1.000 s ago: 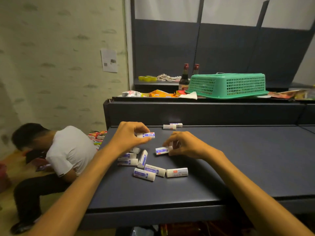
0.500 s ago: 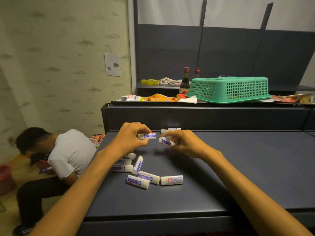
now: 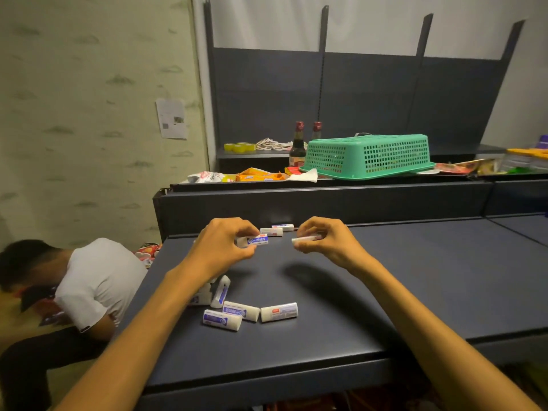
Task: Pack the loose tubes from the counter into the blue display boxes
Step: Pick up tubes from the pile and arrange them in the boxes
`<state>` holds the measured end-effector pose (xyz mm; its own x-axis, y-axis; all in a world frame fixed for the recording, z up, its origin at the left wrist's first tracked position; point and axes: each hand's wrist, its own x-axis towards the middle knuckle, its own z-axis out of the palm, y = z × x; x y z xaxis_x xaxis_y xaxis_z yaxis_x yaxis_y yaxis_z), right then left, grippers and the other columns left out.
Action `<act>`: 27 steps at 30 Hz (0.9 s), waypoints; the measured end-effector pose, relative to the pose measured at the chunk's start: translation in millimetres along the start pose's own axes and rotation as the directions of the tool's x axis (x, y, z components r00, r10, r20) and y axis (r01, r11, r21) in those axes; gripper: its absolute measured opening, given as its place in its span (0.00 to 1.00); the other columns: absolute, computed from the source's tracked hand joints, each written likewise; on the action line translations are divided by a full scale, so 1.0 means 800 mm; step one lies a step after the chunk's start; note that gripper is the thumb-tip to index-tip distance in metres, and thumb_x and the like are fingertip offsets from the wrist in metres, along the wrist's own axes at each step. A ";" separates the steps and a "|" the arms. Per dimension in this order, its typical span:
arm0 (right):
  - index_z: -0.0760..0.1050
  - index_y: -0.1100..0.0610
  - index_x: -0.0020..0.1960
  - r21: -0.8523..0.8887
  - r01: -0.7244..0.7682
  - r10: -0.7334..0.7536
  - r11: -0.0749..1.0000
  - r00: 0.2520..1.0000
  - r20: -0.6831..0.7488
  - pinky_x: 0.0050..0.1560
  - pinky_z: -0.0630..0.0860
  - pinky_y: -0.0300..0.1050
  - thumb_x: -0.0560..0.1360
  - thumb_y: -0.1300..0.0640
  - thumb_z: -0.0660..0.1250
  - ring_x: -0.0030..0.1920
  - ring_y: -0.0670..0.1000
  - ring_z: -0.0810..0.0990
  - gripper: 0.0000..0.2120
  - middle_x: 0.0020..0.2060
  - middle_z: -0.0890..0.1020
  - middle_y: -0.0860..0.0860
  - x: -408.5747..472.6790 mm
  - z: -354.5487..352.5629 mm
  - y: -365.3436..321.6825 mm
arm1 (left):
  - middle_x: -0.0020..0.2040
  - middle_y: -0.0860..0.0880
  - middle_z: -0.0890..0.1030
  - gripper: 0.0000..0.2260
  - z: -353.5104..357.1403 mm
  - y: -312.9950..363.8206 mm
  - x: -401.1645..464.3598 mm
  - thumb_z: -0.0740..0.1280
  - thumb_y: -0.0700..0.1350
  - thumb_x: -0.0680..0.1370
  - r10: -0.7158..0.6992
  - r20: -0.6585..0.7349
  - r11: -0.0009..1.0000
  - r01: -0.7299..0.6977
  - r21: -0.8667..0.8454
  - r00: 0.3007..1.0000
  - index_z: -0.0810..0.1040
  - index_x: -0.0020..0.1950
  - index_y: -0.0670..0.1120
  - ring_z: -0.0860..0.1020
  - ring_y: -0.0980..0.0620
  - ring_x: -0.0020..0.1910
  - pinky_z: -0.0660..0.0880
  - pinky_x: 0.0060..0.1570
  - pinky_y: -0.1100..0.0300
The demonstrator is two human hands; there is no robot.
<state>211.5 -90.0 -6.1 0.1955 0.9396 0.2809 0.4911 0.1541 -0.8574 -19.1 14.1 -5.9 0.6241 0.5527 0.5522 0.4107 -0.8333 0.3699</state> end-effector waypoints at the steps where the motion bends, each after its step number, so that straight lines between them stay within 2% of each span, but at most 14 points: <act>1: 0.80 0.58 0.49 0.003 -0.006 0.006 1.000 1.000 -0.010 0.42 0.80 0.38 0.69 0.59 0.76 0.41 0.50 0.84 0.10 0.42 0.84 0.53 -0.006 -0.006 0.001 | 0.48 0.55 0.83 0.12 0.003 0.005 0.002 0.75 0.44 0.71 0.009 0.006 1.000 -0.009 -0.011 1.000 0.83 0.53 0.50 0.80 0.58 0.46 0.80 0.47 0.57; 4: 0.81 0.54 0.48 -0.058 -0.025 0.023 0.998 0.999 -0.027 0.47 0.80 0.38 0.69 0.62 0.76 0.46 0.48 0.83 0.09 0.45 0.83 0.49 -0.026 -0.025 0.005 | 0.47 0.54 0.83 0.11 0.014 0.025 0.008 0.75 0.43 0.71 0.028 0.011 0.999 -0.027 -0.041 1.000 0.83 0.53 0.49 0.80 0.58 0.45 0.81 0.47 0.56; 8: 0.80 0.51 0.48 -0.091 -0.013 0.009 0.996 0.999 -0.044 0.51 0.81 0.43 0.68 0.64 0.76 0.47 0.51 0.84 0.12 0.47 0.84 0.51 -0.057 -0.061 0.015 | 0.47 0.53 0.84 0.11 0.033 0.062 0.015 0.75 0.43 0.70 0.061 0.025 0.996 -0.059 -0.069 0.998 0.84 0.52 0.49 0.81 0.57 0.44 0.81 0.46 0.54; 13: 0.79 0.52 0.51 -0.349 0.106 -0.151 0.931 0.983 -0.104 0.46 0.77 0.30 0.71 0.62 0.74 0.43 0.40 0.81 0.11 0.45 0.82 0.46 -0.112 -0.124 0.033 | 0.47 0.53 0.83 0.11 0.072 0.133 0.029 0.74 0.44 0.71 0.105 0.056 0.992 -0.100 -0.079 0.993 0.83 0.53 0.49 0.80 0.58 0.45 0.81 0.45 0.55; 15: 0.80 0.53 0.52 -0.413 0.130 -0.193 0.901 0.975 -0.113 0.47 0.76 0.30 0.71 0.60 0.74 0.45 0.40 0.81 0.11 0.45 0.83 0.46 -0.139 -0.159 0.043 | 0.47 0.53 0.83 0.11 0.094 0.171 0.036 0.74 0.43 0.71 0.128 0.058 0.989 -0.122 -0.089 0.990 0.84 0.53 0.49 0.80 0.57 0.44 0.81 0.45 0.55; 20: 0.80 0.52 0.53 -0.528 0.102 -0.211 0.843 0.966 -0.150 0.48 0.77 0.36 0.72 0.58 0.74 0.45 0.46 0.80 0.11 0.46 0.82 0.50 -0.216 -0.270 0.072 | 0.44 0.55 0.83 0.10 0.162 0.282 0.051 0.73 0.46 0.69 0.176 0.064 0.979 -0.168 -0.115 0.982 0.84 0.50 0.51 0.80 0.56 0.41 0.80 0.43 0.52; 27: 0.80 0.56 0.53 -0.547 0.044 -0.221 0.836 0.939 -0.263 0.48 0.76 0.33 0.71 0.61 0.74 0.45 0.44 0.80 0.11 0.47 0.82 0.48 -0.328 -0.429 0.106 | 0.43 0.56 0.83 0.09 0.265 0.451 0.082 0.73 0.46 0.69 0.278 0.070 0.957 -0.271 -0.100 0.958 0.83 0.48 0.54 0.79 0.54 0.40 0.79 0.41 0.52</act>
<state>493.3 -428.2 -4.8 0.2983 0.7678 0.5670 0.8833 0.0029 -0.4687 310.6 -250.9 5.5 0.7584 0.2972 0.5800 0.1575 -0.9472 0.2794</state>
